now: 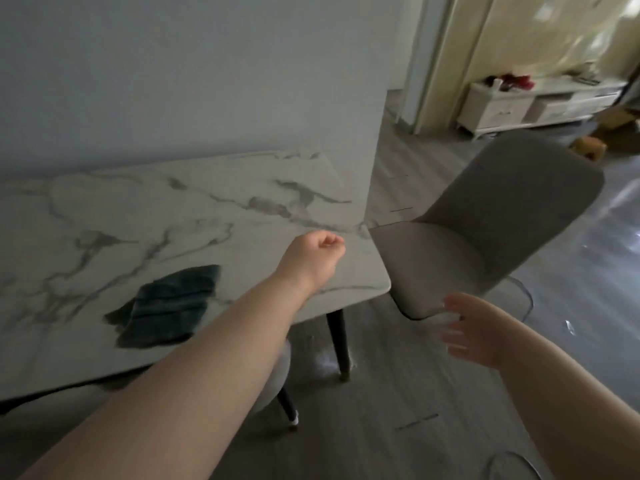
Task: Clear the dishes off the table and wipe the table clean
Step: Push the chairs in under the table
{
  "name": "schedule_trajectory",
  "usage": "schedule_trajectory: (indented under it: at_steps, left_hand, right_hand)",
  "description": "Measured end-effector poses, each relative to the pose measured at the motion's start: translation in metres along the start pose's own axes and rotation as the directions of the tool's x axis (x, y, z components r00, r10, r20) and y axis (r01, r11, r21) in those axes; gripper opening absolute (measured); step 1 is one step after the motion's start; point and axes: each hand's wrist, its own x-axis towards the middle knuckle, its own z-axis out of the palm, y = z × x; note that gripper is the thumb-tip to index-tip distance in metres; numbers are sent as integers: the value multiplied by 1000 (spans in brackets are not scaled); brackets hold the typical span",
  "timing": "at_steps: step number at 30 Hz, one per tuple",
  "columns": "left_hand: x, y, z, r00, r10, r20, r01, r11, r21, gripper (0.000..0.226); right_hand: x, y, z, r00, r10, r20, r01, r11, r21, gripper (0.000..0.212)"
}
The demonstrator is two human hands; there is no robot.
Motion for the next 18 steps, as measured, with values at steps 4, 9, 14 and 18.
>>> schedule_trajectory:
  at_steps: [4, 9, 14, 18]
  left_hand:
    - [40, 50, 130, 972, -31, 235, 19, 998, 52, 13]
    - [98, 96, 283, 936, -130, 327, 83, 984, 156, 15]
    - [152, 129, 385, 900, -213, 380, 122, 961, 249, 20]
    - [203, 156, 439, 856, -254, 450, 105, 938, 329, 24]
  right_hand:
    - [33, -21, -125, 987, 50, -150, -39, 996, 77, 15]
    - [74, -70, -277, 972, 19, -235, -7, 999, 53, 12]
    - [120, -134, -377, 957, -48, -285, 65, 997, 47, 10]
    - [177, -201, -417, 934, -119, -336, 137, 990, 30, 18]
